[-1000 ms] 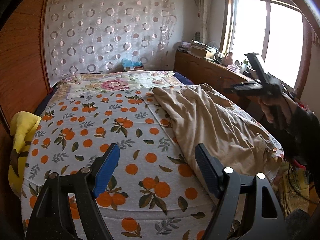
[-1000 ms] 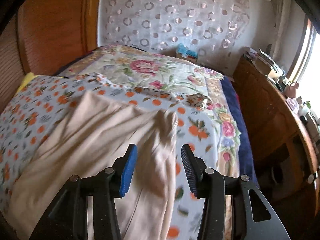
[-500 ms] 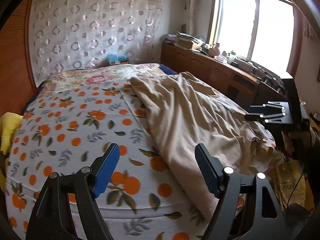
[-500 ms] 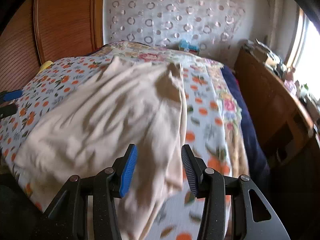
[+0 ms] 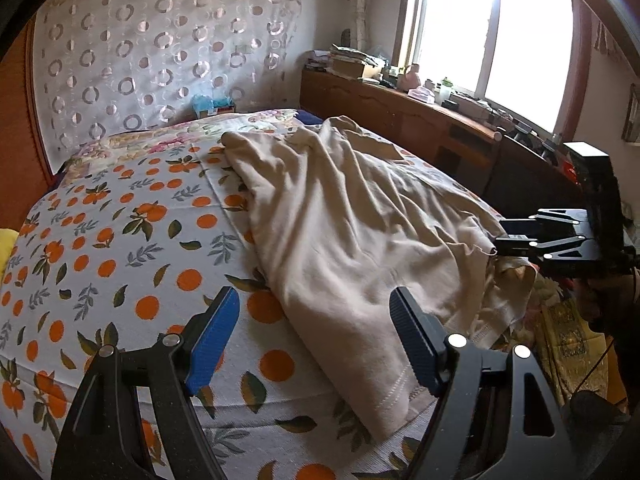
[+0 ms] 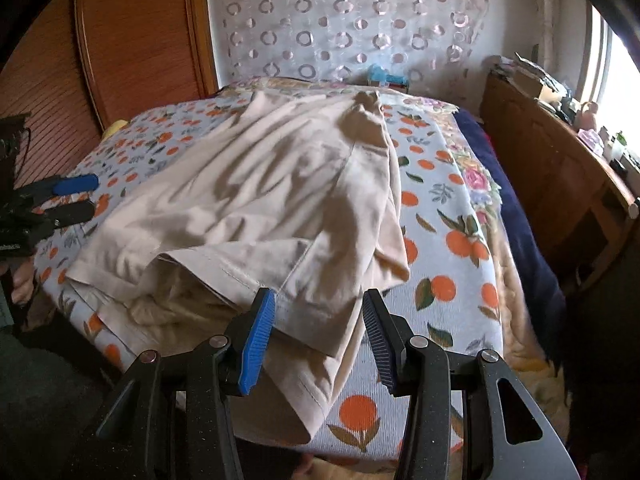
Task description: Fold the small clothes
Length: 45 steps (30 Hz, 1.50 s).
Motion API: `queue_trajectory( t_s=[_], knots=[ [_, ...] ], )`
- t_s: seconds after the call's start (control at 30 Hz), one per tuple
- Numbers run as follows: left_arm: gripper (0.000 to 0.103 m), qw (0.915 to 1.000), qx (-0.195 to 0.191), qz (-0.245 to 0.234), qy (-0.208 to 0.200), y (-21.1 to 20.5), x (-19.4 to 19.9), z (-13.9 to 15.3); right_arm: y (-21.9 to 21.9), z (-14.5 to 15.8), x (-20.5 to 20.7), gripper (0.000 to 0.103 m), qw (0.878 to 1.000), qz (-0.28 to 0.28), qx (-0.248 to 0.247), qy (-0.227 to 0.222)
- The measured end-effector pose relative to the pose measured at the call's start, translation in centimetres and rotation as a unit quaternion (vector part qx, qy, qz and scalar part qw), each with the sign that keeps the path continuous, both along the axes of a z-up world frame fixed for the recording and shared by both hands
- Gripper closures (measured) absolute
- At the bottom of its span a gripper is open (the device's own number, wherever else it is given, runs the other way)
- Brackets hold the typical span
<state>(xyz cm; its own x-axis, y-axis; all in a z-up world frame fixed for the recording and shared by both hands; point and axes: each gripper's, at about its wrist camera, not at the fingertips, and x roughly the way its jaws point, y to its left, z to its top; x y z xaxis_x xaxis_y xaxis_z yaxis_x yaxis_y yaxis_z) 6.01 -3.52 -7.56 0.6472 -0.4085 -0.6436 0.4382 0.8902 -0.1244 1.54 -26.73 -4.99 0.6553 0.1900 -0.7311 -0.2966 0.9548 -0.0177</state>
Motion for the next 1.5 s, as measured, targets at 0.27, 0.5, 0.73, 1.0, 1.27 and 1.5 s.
queue_trajectory(
  t_s=[0.27,0.5,0.73,1.0,1.27,1.5],
  knots=[
    [0.025,0.9997,0.001,-0.010,0.021,-0.6,-0.1,-0.9,-1.1,1.4,-1.4,0.101,0.999,0.022,0.046,-0.005],
    [0.025,0.9996,-0.001,-0.010,0.025,-0.8,-0.2,-1.0,-4.2,2.4,-4.0,0.101,1.000,-0.001,0.026,-0.003],
    [0.025,0.9992,0.006,-0.012,0.037,-1.2,-0.2,-1.3,-3.4,2.0,-4.2,0.101,1.000,0.003,0.020,0.005],
    [0.025,0.9988,0.008,-0.016,0.046,-1.2,-0.1,-1.8,-3.2,2.1,-3.9,0.101,1.000,-0.003,0.006,-0.004],
    [0.041,0.9979,-0.008,-0.032,0.055,-0.9,-0.6,-1.8,-2.9,1.3,-2.8,0.089,1.000,-0.007,-0.008,0.007],
    [0.047,0.9969,0.000,-0.040,0.068,-0.8,-1.3,-2.5,-3.4,0.7,-2.5,0.051,1.000,-0.002,0.021,0.014]
  ],
)
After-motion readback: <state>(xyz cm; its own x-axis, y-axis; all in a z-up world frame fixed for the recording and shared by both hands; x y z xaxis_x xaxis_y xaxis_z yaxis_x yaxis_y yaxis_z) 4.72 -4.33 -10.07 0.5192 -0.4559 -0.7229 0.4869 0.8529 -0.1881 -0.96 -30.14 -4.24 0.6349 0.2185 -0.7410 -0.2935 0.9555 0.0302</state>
